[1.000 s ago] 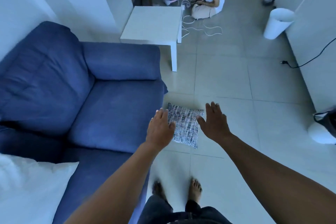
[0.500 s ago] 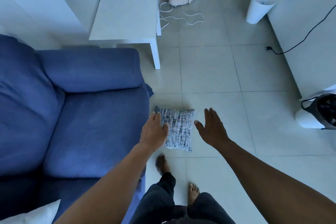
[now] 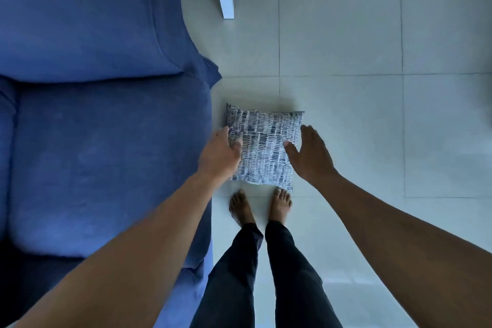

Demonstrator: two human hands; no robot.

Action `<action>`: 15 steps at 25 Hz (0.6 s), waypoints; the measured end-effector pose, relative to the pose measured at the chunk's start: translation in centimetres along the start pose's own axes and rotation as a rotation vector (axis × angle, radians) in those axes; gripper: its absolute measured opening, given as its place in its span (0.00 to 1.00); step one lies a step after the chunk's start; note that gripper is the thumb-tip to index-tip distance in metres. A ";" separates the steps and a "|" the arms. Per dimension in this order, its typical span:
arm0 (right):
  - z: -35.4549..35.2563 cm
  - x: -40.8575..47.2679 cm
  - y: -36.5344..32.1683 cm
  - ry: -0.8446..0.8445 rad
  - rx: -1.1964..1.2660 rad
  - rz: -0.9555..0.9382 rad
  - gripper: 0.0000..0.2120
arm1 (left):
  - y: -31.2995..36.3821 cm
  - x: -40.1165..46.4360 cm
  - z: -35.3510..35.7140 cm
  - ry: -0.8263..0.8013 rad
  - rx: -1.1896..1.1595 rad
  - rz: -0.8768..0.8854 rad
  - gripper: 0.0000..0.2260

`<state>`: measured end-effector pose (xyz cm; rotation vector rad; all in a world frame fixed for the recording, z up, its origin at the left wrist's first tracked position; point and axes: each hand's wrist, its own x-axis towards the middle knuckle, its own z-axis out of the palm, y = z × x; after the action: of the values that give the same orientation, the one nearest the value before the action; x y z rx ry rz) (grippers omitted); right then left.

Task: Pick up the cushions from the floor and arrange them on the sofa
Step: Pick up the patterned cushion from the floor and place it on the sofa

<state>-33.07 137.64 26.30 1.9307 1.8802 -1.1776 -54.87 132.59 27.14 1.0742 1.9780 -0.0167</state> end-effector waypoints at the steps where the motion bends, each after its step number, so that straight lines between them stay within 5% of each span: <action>1: 2.0 3.1 1.2 -0.018 -0.003 0.014 0.34 | -0.9 3.3 1.8 0.000 -0.014 -0.033 0.28; 9: 14.7 23.3 9.9 0.002 0.062 0.150 0.34 | -6.5 26.1 15.0 0.095 -0.270 -0.389 0.24; 15: 20.3 32.5 14.8 0.095 0.205 0.298 0.46 | -9.9 36.6 20.6 0.219 -0.462 -0.567 0.29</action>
<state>-31.66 146.58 -13.76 2.3140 1.4900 -1.2426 -57.14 143.30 -14.64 0.2117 2.2730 0.2501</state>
